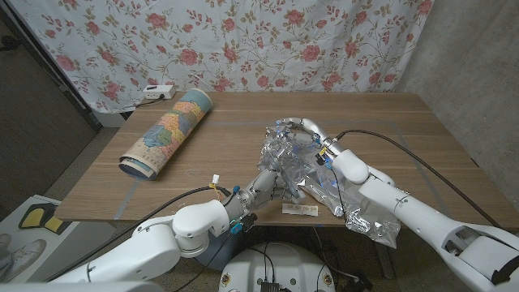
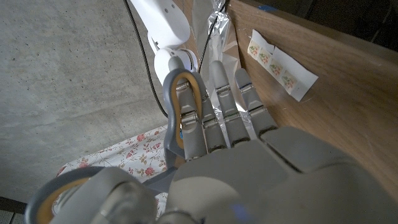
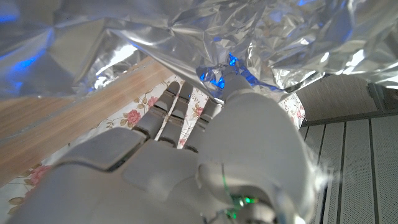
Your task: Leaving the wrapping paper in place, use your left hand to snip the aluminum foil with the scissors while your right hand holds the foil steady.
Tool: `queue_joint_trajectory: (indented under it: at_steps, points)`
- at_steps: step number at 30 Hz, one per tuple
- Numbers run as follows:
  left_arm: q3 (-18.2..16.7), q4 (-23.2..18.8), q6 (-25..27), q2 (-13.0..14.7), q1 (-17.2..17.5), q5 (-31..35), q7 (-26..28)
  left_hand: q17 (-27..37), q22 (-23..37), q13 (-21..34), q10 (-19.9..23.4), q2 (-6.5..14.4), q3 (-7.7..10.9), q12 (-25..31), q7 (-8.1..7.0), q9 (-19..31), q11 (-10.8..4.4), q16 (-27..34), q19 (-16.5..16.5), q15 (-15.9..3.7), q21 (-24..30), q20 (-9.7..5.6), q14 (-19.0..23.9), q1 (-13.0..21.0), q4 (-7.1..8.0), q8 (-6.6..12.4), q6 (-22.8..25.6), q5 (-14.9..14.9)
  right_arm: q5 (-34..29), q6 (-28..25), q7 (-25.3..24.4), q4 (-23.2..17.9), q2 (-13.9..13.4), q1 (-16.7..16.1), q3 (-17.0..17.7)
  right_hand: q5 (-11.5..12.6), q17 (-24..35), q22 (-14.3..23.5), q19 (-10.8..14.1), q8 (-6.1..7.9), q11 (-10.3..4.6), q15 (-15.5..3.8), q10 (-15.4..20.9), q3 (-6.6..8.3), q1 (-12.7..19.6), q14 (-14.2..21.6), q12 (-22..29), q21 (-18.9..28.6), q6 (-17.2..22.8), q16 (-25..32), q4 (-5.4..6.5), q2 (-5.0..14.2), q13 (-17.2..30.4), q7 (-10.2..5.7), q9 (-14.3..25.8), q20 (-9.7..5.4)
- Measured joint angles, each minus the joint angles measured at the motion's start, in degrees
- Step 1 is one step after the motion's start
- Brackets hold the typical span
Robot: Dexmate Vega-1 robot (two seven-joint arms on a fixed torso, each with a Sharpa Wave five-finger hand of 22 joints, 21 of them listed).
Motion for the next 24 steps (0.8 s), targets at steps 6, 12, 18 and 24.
queue_joint_trajectory:
  at_steps: [6,12,18,24]
  points:
    - [-0.01,0.35,-0.89,-0.37,0.00,-0.06,-0.11,0.00,0.00,0.00,0.00,0.29,0.00,0.00,0.00,0.06,0.00,0.23,0.00,0.00,0.00,0.00,0.00,-0.31,0.00,0.00,0.00,0.00,0.38,0.90,-0.27,-0.78,0.00,-0.58,0.56,-0.16,0.26,0.00,0.22,0.02,0.07,-0.09,0.53,0.00,0.00,0.47,-0.47,0.00,0.62,0.00,0.00,0.00,-0.78,0.00,-0.28,0.20]
    - [-0.02,0.51,-1.45,-0.69,0.00,-0.08,-0.17,0.00,0.28,0.00,0.00,0.14,0.16,0.00,0.00,0.08,0.00,0.23,0.00,0.00,0.00,0.00,0.00,-0.46,-0.15,0.00,0.00,0.22,0.41,1.69,-0.37,-1.66,0.00,-0.86,0.91,-0.16,0.34,-0.01,0.62,0.02,0.14,-0.27,1.21,0.00,0.37,0.67,-1.08,0.00,1.14,0.00,0.00,-0.37,-1.30,0.09,-0.28,-0.01]
    - [-0.03,0.63,-1.79,-0.87,0.02,-0.08,-0.18,0.11,0.27,0.00,0.00,0.14,0.14,0.00,0.00,0.33,0.00,0.23,0.00,0.00,0.00,0.00,0.00,-0.89,-0.18,0.00,0.00,0.22,0.38,2.22,-0.21,-2.25,0.13,-0.92,1.11,-0.16,0.53,-0.01,0.62,0.02,0.11,0.02,1.77,0.00,0.44,0.98,-1.52,0.00,1.23,0.00,0.00,-0.45,-1.64,0.00,-0.28,-0.01]
    - [0.16,0.94,-2.09,-1.24,0.01,0.07,-0.34,-0.02,0.27,0.00,0.00,0.14,-0.08,0.00,0.00,0.33,0.00,0.23,0.00,-0.21,0.00,0.00,-0.21,-0.89,-0.40,0.00,0.00,0.22,0.26,2.60,0.31,-2.54,0.38,-0.83,1.12,-0.17,0.53,-0.01,0.62,0.02,0.08,0.02,1.94,-0.01,0.44,0.98,-1.58,0.00,1.23,0.00,-0.01,-0.45,-1.74,0.00,-0.28,-0.01]
